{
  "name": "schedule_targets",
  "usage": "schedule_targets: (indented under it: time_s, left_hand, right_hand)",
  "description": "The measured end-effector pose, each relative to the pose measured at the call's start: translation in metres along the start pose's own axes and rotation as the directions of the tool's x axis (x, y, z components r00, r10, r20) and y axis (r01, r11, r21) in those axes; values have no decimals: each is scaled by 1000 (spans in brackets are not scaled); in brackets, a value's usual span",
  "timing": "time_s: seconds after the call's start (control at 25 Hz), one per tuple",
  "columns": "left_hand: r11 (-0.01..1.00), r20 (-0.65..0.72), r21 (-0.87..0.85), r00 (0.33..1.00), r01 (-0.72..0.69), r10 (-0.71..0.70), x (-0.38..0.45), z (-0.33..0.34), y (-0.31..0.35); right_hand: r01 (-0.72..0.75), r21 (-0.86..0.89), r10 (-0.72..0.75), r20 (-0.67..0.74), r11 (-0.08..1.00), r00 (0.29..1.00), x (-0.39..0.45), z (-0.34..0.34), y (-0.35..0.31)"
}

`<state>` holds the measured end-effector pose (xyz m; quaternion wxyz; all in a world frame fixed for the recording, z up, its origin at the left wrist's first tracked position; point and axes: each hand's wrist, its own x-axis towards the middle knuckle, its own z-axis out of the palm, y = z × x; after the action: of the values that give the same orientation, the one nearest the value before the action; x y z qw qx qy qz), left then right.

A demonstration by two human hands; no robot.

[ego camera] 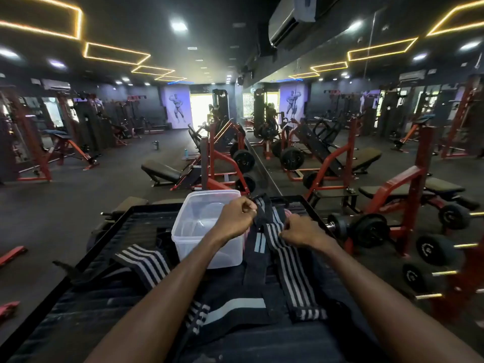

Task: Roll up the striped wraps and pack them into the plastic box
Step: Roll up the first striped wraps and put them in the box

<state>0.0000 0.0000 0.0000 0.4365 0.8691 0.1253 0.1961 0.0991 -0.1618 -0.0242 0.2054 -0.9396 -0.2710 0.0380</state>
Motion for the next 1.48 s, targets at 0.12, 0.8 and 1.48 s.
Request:
schedule_targets:
  time_s: [0.12, 0.8, 1.48]
  left_hand:
    - [993, 51, 116, 998, -25, 19, -2, 23, 2]
    - [972, -1, -156, 984, 175, -178, -21, 78, 17]
    - [949, 164, -268, 979, 163, -122, -57, 112, -4]
  right_hand:
    - [-7, -165, 19, 71, 986, 997, -5, 7, 15]
    - [231, 884, 55, -276, 408, 960, -11, -7, 26]
    - [323, 807, 298, -506, 495, 809, -16, -11, 11]
